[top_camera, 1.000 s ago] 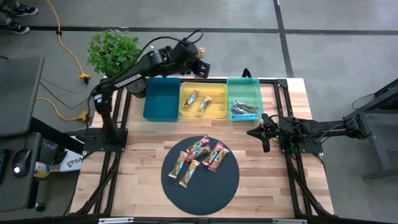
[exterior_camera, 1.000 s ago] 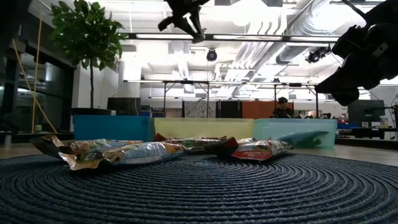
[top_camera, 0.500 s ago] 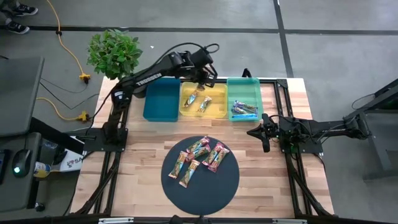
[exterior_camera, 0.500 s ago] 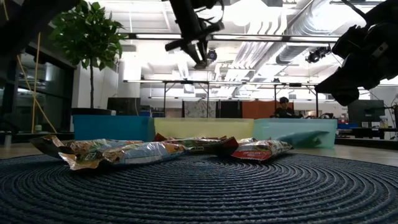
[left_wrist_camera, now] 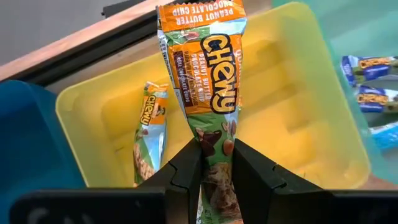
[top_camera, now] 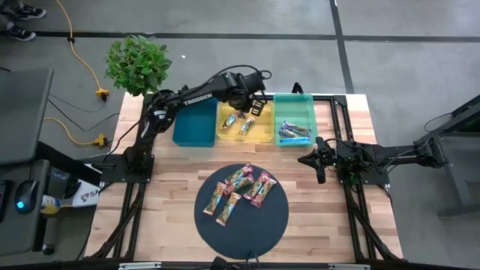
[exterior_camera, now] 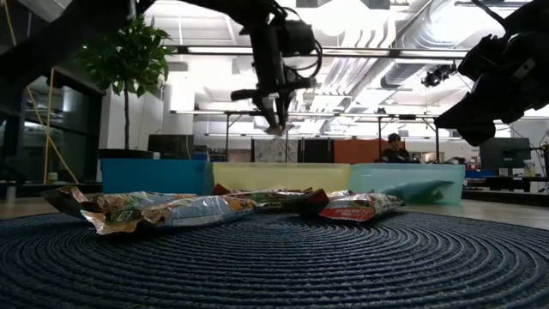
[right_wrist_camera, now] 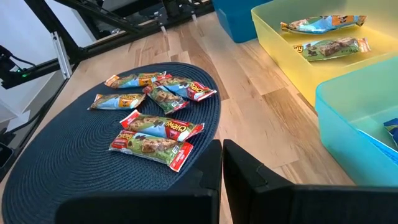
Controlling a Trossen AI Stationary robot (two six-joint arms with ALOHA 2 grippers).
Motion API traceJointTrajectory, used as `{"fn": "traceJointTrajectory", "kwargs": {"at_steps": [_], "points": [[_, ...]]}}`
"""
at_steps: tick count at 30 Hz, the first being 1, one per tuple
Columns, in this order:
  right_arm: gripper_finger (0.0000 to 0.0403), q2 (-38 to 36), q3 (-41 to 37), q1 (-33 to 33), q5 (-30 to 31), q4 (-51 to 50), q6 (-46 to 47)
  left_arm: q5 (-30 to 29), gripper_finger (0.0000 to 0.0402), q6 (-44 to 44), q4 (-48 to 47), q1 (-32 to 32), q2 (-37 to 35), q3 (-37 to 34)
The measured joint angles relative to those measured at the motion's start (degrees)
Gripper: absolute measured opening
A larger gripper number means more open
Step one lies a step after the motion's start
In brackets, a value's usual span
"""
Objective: Pick and place Granola Bars by type
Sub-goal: Put the yellow granola bar into the yellow bin
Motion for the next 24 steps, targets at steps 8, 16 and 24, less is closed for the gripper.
{"fn": "traceJointTrajectory", "kwargs": {"at_steps": [8, 16, 24], "points": [[0.0, 0.0, 0.0, 0.0, 0.0, 0.0, 0.0, 0.3, 0.0075, -1.4, 0.6, 1.2, 3.2, -2.6], [0.0, 0.0, 0.0, 0.0, 0.0, 0.0, 0.0, 6.7, 0.0076, -2.6, 6.8, 2.7, 3.3, -12.2], [0.0, 0.0, 0.0, 0.0, 0.0, 0.0, 0.0, 10.4, 0.0076, -2.2, 12.4, 3.0, 3.4, -18.0]]}}
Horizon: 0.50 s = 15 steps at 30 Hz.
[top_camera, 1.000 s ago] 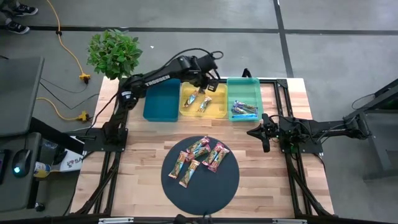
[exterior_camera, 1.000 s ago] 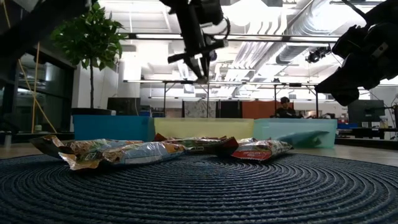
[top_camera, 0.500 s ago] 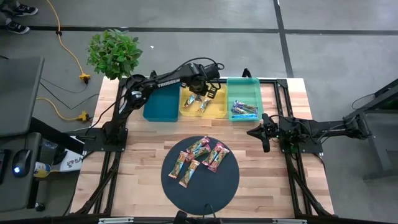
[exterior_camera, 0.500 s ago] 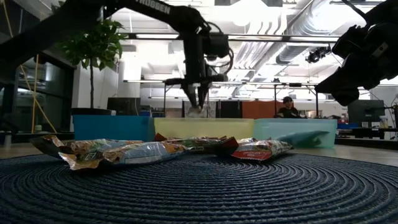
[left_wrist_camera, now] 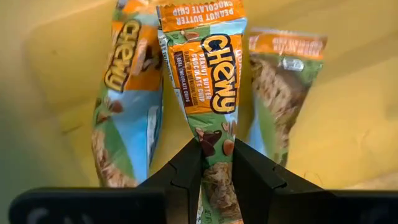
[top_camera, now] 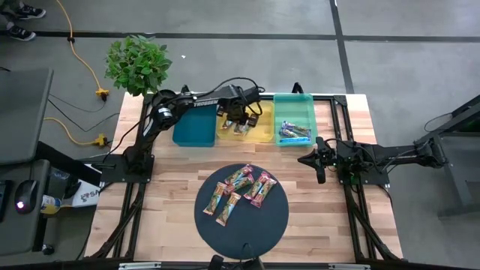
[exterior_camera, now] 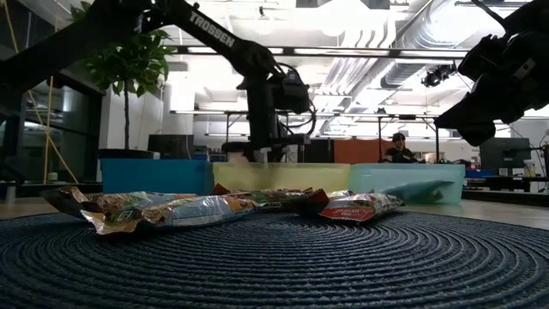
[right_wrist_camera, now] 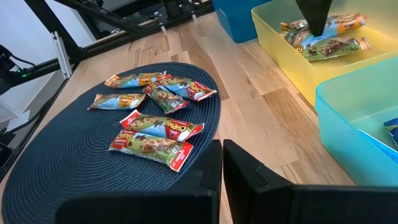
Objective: Pick and place Granola Bars by type
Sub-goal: Put the yellow granola bar into the yellow bin
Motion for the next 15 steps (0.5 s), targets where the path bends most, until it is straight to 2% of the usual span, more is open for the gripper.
{"fn": "traceJointTrajectory", "kwargs": {"at_steps": [11, 15], "points": [[0.0, 0.0, 0.0, 0.0, 0.0, 0.0, 0.0, 1.7, 0.0079, 2.7, 0.7, 0.0, -0.1, 0.0], [0.0, 0.0, 0.0, 0.0, 0.0, 0.0, 0.0, 2.3, 0.0109, 4.1, 0.7, 0.0, -0.1, 0.0]]}}
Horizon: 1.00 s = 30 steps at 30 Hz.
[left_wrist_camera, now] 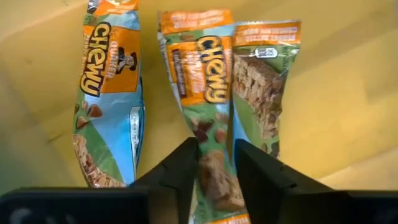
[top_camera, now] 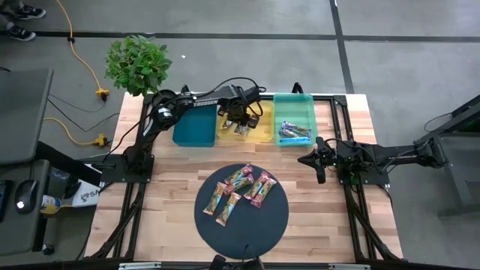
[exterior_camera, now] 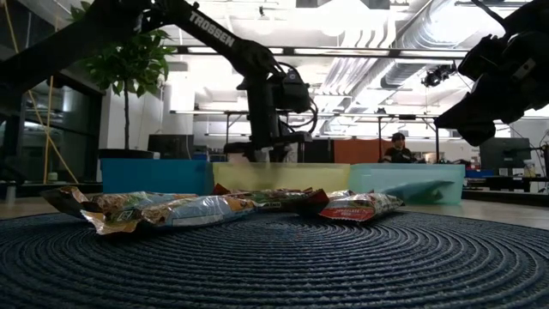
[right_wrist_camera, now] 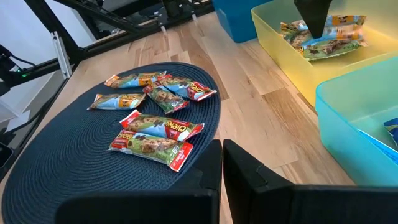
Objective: Pick and place Granola Bars by type
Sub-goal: Put the yellow granola bar into the yellow bin
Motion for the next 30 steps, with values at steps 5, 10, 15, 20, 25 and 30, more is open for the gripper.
{"fn": "traceJointTrajectory", "kwargs": {"at_steps": [5, 10, 15, 20, 25, 30], "points": [[0.0, 0.0, 0.0, 0.0, 0.0, 0.0, 0.0, 0.1, 0.0175, 0.0, 0.0, 0.0, 0.0, 0.0], [0.0, 0.0, 0.0, 0.0, 0.0, 0.0, 0.0, 0.0, 0.0221, 0.0, 0.0, 0.0, 0.0, 0.0], [0.0, 0.0, 0.0, 0.0, 0.0, 0.0, 0.0, -0.1, 0.0231, 0.0, 0.0, 0.0, 0.0, 0.0], [0.0, 0.0, 0.0, 0.0, 0.0, 0.0, 0.0, -0.1, 0.0231, 0.0, -0.1, 0.0, -0.4, 0.0], [0.0, 0.0, 0.0, 0.0, 0.0, 0.0, 0.0, -1.8, 0.0231, 2.1, 0.0, 0.1, -3.6, 1.6], [0.0, 0.0, 0.0, 0.0, 0.0, 0.0, 0.0, -4.4, 0.0231, 4.8, -0.6, 0.9, -7.2, 7.2]]}}
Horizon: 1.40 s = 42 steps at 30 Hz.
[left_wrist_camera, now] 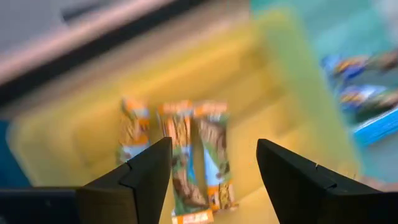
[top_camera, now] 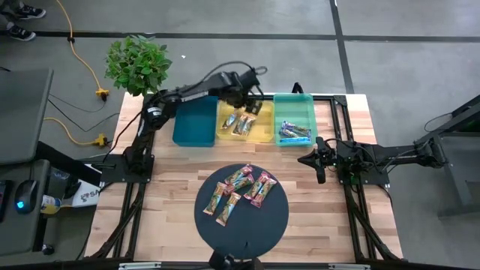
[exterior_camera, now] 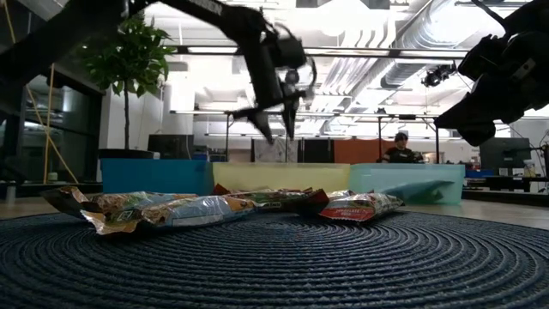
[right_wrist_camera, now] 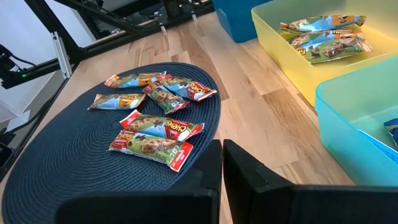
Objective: Pick and place Granola Bars by type
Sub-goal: Put the yellow granola bar into the yellow bin
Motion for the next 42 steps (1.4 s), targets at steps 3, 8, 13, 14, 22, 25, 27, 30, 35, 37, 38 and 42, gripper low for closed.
{"fn": "traceJointTrajectory", "kwargs": {"at_steps": [3, 8, 13, 14, 22, 25, 27, 30, 35, 37, 38, 42], "points": [[0.0, 0.0, 0.0, 0.0, 0.0, 0.0, 0.0, -0.9, 0.0231, 1.2, -0.4, 0.5, -1.8, 4.0], [0.0, 0.0, 0.0, 0.0, 0.0, 0.0, 0.0, -1.9, 0.0231, 4.7, -2.4, 0.6, -4.1, 12.1], [0.0, 0.0, 0.0, 0.0, 0.0, 0.0, 0.0, 13.6, 0.0231, 12.9, 2.5, 0.6, -6.6, 14.6], [0.0, 0.0, 0.0, 0.0, 0.0, 0.0, 0.0, 18.1, 0.0231, 13.9, 4.3, 0.5, -7.3, 14.1], [0.0, 0.0, 0.0, 0.0, 0.0, 0.0, 0.0, 35.1, 0.0231, 17.5, 13.2, 0.6, -12.1, 14.0], [0.0, 0.0, 0.0, 0.0, 0.0, 0.0, 0.0, 38.5, 0.0231, 18.6, 14.5, 0.5, -14.7, 14.0], [0.0, 0.0, 0.0, 0.0, 0.0, 0.0, 0.0, 40.4, 0.0231, 19.3, 14.8, -0.2, -16.4, 14.0], [0.0, 0.0, 0.0, 0.0, 0.0, 0.0, 0.0, 41.9, 0.0231, 19.9, 14.7, -1.8, -19.2, 14.0], [0.0, 0.0, 0.0, 0.0, 0.0, 0.0, 0.0, 37.0, 0.0231, 22.2, 12.7, -6.9, -24.5, 14.0], [0.0, 0.0, 0.0, 0.0, 0.0, 0.0, 0.0, 33.2, 0.0231, 22.6, 10.4, -9.1, -26.7, 14.0], [0.0, 0.0, 0.0, 0.0, 0.0, 0.0, 0.0, 31.1, 0.0231, 22.7, 9.5, -10.4, -27.6, 14.0], [0.0, 0.0, 0.0, 0.0, 0.0, 0.0, 0.0, 20.1, 0.0231, 22.1, 5.0, -15.7, -31.2, 14.0]]}}
